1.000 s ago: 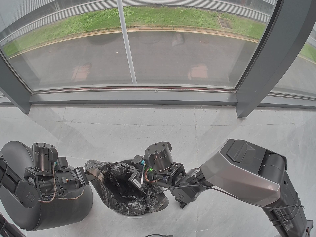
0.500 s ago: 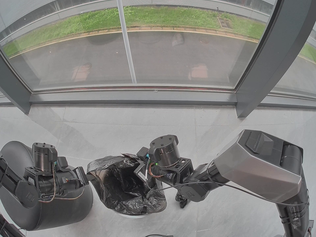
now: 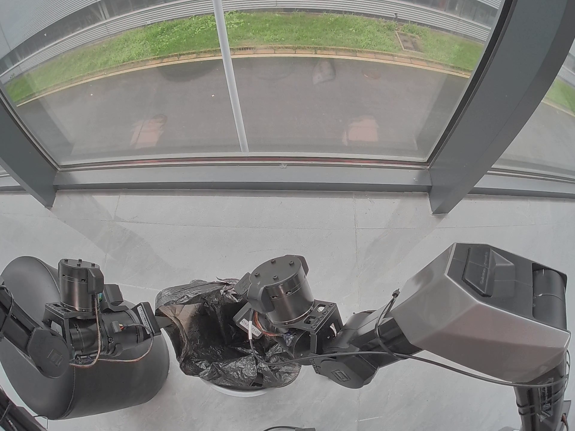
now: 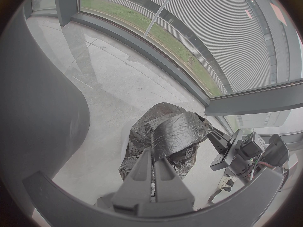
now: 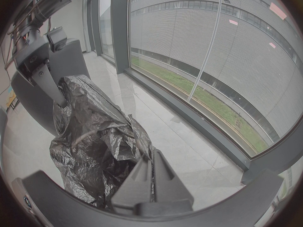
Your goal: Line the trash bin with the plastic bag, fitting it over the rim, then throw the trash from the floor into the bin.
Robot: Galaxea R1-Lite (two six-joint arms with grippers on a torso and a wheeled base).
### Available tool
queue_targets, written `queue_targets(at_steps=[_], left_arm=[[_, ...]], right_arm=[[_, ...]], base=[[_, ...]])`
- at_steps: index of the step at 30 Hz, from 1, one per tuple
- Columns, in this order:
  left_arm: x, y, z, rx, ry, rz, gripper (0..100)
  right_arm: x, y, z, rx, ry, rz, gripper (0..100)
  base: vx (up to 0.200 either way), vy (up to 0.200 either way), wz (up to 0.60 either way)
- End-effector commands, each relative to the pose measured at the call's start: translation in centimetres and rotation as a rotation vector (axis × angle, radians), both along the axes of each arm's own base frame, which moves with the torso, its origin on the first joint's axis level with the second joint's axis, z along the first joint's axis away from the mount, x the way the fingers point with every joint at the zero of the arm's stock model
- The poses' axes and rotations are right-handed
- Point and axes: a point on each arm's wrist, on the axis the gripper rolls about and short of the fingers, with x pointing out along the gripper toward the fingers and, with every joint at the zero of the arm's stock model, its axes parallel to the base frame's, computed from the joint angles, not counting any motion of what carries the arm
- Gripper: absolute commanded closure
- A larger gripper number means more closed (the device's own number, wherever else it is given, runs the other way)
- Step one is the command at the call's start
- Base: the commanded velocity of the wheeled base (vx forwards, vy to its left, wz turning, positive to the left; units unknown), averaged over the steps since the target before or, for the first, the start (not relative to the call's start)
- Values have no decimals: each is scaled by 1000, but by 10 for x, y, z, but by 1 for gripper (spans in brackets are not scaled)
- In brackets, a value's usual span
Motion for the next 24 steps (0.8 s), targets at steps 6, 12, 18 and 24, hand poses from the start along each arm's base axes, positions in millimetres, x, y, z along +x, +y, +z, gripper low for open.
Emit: queue_targets(at_steps=[6,12,18,24], left_arm=[[0,0,0,-29,-8,-19,100],[1,1,1,-41,-25,-11,100],[1,1,2,-41,-30,-11,100],[1,1,2,-41,-28,-11,100]], right_arm=[[-8,-8,-18,-76,54,-33,100],[-3,-20,-26,-102,63,-83,100],[-4,-28,-16,-104,44,-129,100],[-9,-33,6,-95,37,-126,100]], base=[[0,0,0],[0,0,0],[0,0,0],[0,0,0]])
